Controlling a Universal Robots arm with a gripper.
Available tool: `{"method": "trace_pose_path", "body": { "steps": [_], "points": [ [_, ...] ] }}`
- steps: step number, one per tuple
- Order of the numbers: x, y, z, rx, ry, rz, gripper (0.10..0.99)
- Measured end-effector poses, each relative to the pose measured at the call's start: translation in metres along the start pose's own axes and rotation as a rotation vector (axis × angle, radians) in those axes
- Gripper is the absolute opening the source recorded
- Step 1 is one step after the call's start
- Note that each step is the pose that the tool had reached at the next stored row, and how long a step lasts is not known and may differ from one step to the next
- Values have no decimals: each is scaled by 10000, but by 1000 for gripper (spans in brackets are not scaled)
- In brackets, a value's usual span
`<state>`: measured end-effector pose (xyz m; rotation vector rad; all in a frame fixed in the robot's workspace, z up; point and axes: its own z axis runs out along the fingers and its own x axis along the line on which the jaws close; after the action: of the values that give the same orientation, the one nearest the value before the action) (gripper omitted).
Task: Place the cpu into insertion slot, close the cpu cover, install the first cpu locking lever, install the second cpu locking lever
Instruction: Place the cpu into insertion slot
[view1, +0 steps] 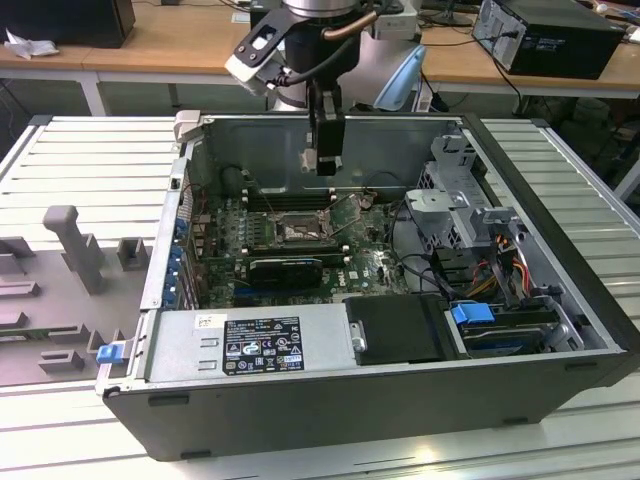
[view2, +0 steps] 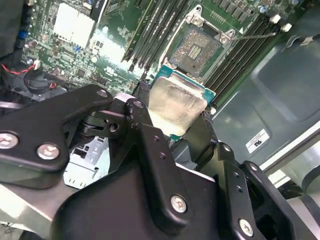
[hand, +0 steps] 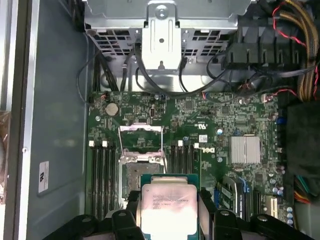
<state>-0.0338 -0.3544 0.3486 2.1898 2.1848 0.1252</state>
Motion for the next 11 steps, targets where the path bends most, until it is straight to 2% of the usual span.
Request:
{"method": "trace_pose_path", "body": {
  "steps": [1, 11],
  "points": [
    [-1, -6, 51, 1, 2, -2, 537],
    [-6, -23, 240, -3, 3, 0, 537]
  ]
}}
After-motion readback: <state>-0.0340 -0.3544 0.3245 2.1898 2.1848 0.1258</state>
